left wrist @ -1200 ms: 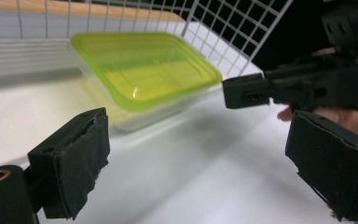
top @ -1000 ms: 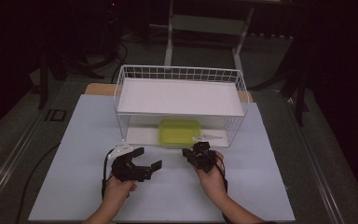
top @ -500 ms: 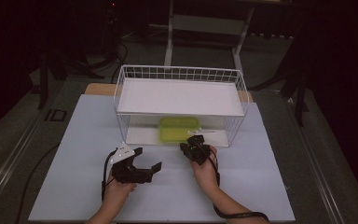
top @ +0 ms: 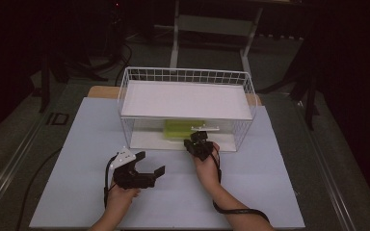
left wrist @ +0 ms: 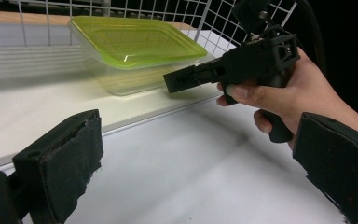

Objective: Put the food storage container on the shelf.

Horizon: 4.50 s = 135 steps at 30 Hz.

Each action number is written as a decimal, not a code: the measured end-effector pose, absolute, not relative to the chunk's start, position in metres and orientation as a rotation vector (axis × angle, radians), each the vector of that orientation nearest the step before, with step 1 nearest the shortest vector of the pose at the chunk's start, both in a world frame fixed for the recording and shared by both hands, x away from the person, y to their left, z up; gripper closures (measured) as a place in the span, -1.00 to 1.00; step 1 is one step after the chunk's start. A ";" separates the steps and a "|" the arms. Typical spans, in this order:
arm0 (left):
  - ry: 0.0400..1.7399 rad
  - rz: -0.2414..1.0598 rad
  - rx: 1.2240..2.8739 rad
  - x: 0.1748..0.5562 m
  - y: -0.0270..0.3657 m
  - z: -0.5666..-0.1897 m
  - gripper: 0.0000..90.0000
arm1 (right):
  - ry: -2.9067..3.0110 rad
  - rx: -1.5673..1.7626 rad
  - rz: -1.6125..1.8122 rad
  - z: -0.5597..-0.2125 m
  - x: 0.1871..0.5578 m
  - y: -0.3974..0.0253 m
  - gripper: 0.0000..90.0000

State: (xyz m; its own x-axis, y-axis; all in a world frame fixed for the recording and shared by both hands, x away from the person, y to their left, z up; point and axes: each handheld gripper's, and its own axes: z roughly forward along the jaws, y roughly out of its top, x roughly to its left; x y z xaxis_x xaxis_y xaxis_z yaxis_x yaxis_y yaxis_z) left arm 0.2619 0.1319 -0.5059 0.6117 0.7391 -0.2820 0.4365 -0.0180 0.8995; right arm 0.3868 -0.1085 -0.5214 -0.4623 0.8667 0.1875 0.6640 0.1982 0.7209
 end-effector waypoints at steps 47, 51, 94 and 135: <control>0.837 0.279 1.692 0.259 0.120 -0.503 -0.94 | 2.298 1.260 1.296 -0.486 0.321 -0.139 -0.42; 0.807 0.285 1.712 0.259 0.117 -0.500 -0.94 | 2.296 1.255 1.337 -0.481 0.319 -0.149 -0.57; 0.731 0.248 1.774 0.208 0.171 -0.489 -0.94 | 2.277 1.100 1.421 -0.476 0.257 -0.244 -0.64; 0.663 0.324 1.808 0.205 0.168 -0.508 -0.94 | 2.351 0.852 1.424 -0.501 0.250 -0.270 -0.68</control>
State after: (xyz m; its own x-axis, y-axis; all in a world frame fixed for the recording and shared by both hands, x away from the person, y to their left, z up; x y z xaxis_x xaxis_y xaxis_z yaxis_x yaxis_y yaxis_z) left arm 0.2049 0.1681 -0.5080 0.8043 0.5850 -0.1043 0.2775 -0.2146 0.9365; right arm 0.2497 -0.2698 -0.5011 -0.7931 0.6044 0.0747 0.3464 0.3467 0.8717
